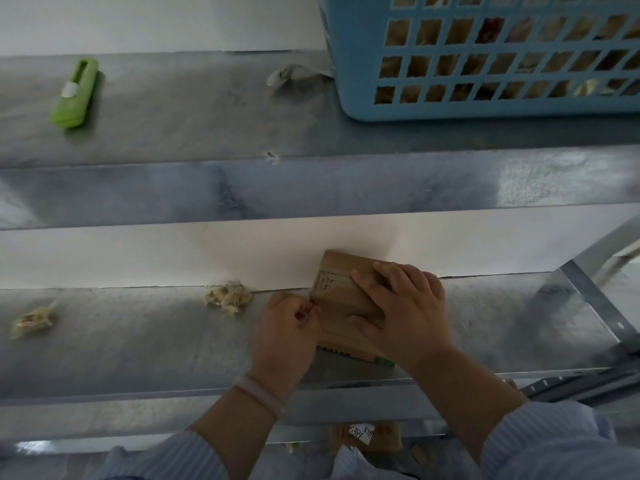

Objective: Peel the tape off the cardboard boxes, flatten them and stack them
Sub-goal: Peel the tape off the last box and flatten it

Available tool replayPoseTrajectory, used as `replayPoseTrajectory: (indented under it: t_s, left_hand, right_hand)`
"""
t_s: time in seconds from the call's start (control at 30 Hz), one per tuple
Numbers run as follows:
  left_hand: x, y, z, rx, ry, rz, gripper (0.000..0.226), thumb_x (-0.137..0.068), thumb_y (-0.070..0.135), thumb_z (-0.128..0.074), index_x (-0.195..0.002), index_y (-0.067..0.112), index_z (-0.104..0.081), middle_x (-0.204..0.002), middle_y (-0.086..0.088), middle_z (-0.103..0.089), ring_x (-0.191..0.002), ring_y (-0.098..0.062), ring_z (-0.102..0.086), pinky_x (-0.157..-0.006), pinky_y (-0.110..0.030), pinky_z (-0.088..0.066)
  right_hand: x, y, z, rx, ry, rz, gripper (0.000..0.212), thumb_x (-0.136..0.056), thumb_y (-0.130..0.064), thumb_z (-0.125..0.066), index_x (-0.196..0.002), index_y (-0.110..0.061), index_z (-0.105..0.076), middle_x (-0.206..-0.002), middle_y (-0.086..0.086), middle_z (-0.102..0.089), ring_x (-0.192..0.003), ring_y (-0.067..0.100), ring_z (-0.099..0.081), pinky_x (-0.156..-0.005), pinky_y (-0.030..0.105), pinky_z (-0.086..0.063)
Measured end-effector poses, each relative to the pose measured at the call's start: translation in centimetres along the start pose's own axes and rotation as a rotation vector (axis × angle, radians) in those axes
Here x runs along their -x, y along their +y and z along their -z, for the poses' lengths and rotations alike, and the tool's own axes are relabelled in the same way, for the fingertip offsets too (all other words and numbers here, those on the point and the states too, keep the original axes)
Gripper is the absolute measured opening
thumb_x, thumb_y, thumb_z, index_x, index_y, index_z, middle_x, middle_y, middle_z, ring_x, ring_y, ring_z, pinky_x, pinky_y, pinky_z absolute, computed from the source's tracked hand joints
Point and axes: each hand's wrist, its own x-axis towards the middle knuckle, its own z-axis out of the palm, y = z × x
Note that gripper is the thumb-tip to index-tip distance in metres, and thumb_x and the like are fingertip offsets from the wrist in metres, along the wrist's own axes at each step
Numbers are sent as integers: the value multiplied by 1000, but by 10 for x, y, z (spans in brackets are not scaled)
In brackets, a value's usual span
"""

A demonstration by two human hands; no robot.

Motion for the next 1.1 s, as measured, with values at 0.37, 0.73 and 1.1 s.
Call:
replayPoseTrajectory:
  t_s: [0.37,0.73,1.1]
  left_hand:
    - [-18,-4,50,-115,-170,-479,14,-75,32,-48,-68,20,-46,-79,10,-47,-67,-8,-49,-57,-26,-45]
    - [-10,10,28,174,-129,-156,14,-89,20,-64,-78,26,-60,-70,9,-67,-68,-3,-64,-63,-19,-51]
    - [4,-24,30,-35,-237,-337,32,-79,34,-76,-108,22,-73,-97,21,-60,-95,15,-48,-81,3,-32]
  right_hand:
    - [14,6,1,-68,58,88,62,-69,-62,-68,-124,-35,-66,-127,1,-61,-116,26,-55,-97,46,-40]
    - [50,8,-14,-139,-35,121,63,-69,-64,-66,-125,-36,-64,-127,-3,-60,-117,24,-54,-95,49,-43]
    - [45,9,-15,-158,-90,105,65,-69,-66,-61,-129,-39,-60,-130,-5,-59,-120,22,-52,-102,45,-39]
